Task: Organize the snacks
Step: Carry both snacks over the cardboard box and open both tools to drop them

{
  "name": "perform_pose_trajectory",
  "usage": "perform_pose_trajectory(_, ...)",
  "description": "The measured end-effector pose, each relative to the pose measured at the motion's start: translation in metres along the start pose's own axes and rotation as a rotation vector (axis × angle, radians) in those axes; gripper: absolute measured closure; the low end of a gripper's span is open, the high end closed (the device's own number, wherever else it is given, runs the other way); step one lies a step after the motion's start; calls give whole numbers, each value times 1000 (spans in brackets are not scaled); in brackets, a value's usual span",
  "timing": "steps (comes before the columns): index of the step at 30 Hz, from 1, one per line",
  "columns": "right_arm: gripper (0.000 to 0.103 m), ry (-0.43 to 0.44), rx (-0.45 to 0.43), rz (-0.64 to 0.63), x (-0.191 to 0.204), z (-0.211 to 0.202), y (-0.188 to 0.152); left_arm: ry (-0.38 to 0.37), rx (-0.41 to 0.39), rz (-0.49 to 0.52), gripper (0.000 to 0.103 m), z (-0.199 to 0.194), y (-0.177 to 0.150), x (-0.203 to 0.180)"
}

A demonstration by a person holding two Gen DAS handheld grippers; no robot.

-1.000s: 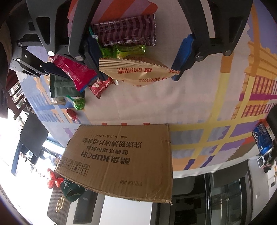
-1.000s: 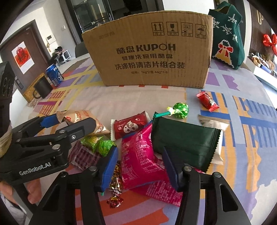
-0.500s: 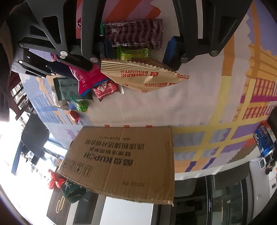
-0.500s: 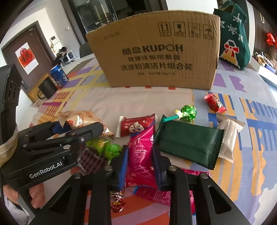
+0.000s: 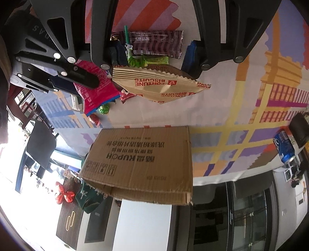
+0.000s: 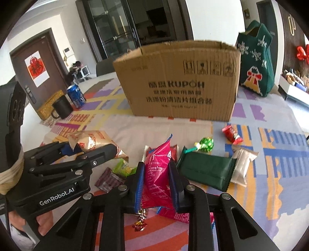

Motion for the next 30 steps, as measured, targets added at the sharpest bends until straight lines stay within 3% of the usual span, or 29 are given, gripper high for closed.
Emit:
perform_pose_trajectory(12,78,-13,-128,2,-11,-40,31,7,-84,16,55,-29,40,-11)
perform_pose_trajectory(25,78,-64,-295,-30,-18,-72,102,9,-208,41,55,-49,111,-15)
perform_pose_trajectory(30,78,-77,-322,-34,-22,-75,123,6,-231,51,55,-47,136,-16)
Point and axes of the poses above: each gripper's, at about its wrist camera, not at the fingertips, and z roughly the way its jaws point, x to its left, y to its top, the point moved 3 cm from there along z, roughly the way its jaws point, and after that the axes turned 2 degrees about -z, right-handed, at the moved point
